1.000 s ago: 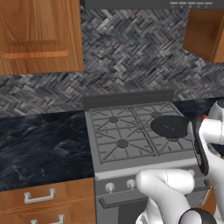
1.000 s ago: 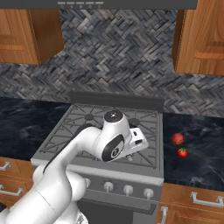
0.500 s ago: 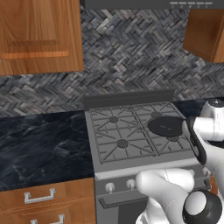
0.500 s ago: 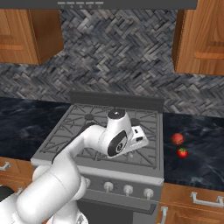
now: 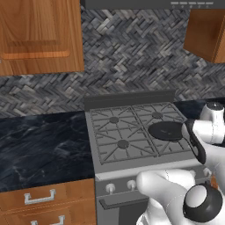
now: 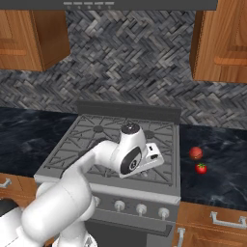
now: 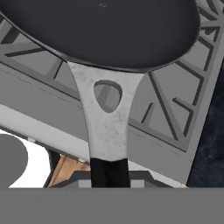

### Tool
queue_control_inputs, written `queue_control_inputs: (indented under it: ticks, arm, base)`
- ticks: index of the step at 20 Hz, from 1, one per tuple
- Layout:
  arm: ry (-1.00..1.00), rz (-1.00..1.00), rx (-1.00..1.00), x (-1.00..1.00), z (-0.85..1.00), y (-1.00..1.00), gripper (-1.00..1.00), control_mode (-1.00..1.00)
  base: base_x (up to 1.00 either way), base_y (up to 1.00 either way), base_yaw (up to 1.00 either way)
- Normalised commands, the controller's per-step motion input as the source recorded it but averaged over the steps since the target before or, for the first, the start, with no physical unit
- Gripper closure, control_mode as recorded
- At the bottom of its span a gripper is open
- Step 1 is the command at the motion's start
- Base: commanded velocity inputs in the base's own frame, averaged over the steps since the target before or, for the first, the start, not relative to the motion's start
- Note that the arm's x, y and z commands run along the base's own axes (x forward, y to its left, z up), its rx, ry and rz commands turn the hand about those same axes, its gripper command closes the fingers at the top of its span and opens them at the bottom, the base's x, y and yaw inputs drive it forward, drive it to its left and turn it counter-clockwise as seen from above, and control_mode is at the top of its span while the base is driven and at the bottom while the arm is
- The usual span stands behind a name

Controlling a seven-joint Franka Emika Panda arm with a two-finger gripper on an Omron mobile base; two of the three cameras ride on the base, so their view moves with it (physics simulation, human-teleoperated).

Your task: Place the pan on the front right burner on the stove. Then place the tomato and the onion in the pan and turn on the front right burner.

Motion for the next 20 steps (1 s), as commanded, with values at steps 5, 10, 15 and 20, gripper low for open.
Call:
queue_control_inputs:
  ticks: [5, 10, 15, 20]
  arm:
    - [0.00, 0.00, -0.02, 0.01, -0.29, -0.02, 1.00, -1.00]
    - [0.00, 0.00, -0.03, 0.14, -0.33, 0.00, 1.00, -1.00]
    - [0.00, 0.00, -0.03, 0.14, -0.23, 0.00, 1.00, -1.00]
    - [0.01, 0.00, 0.00, 0.00, -0.06, -0.03, 1.00, -1.00]
  base:
    - [0.00, 0.00, 0.00]
    - [0.00, 0.00, 0.00]
    - [0.00, 0.00, 0.00]
    - [0.00, 0.00, 0.00]
